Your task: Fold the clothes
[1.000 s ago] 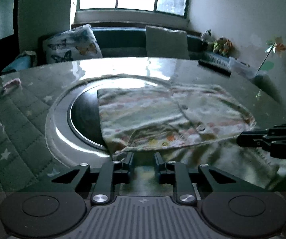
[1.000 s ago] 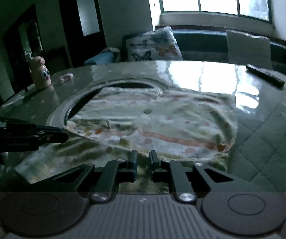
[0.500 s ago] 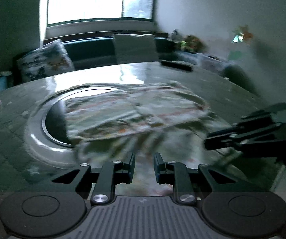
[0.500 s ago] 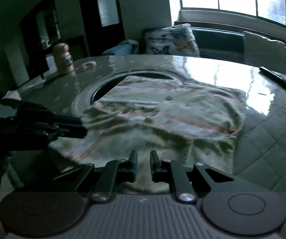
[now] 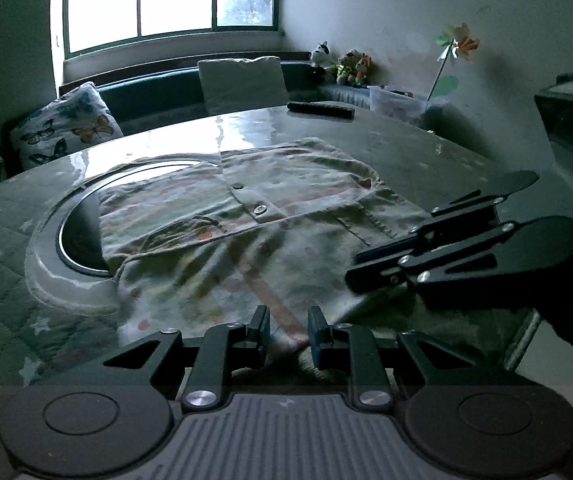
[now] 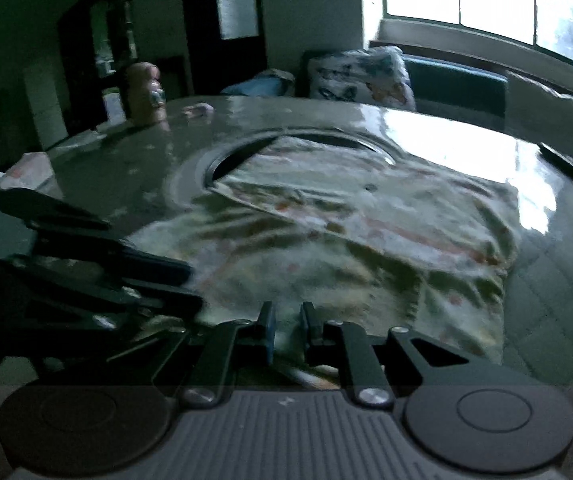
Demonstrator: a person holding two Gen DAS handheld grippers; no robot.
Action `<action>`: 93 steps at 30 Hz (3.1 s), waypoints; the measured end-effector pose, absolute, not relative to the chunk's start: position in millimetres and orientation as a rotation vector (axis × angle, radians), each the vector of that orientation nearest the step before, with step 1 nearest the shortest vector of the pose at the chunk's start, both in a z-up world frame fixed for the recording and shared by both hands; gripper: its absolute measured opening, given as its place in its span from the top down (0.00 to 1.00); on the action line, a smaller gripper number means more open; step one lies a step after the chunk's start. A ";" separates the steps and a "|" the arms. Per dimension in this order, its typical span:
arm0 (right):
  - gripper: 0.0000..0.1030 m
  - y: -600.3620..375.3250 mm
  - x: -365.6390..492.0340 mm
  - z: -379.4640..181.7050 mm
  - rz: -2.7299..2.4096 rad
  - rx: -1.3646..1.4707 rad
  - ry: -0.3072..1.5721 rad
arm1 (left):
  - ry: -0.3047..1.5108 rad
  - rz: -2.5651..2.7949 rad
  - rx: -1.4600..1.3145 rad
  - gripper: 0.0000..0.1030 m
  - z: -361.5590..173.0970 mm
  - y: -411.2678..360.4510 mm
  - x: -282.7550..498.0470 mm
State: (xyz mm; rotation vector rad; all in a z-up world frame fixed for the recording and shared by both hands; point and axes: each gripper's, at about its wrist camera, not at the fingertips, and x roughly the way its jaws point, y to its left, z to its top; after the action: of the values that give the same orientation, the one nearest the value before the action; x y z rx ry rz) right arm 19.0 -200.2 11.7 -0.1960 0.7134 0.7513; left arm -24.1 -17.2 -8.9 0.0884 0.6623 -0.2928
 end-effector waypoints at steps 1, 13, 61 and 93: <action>0.87 -204.6 20.5 11.4 0.741 -0.184 0.718 | 0.662 -0.292 0.089 0.78 -8.3 -14.9 -26.5; 0.87 -258.0 34.4 9.5 0.609 -0.102 0.764 | 0.634 -0.373 0.259 0.66 -7.4 -15.8 -67.6; 0.88 -234.9 15.6 31.2 0.859 -0.239 0.677 | 0.536 -0.362 0.186 0.64 7.6 -5.0 -39.3; 0.92 -267.9 -22.9 95.6 0.872 -0.144 0.587 | 0.510 -0.384 0.253 0.91 38.4 15.7 -109.4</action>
State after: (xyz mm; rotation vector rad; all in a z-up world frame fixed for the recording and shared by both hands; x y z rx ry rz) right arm -22.9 -267.9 95.6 -0.1439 0.5873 0.8724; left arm -109.4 15.7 38.4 0.2527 0.5102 -0.3840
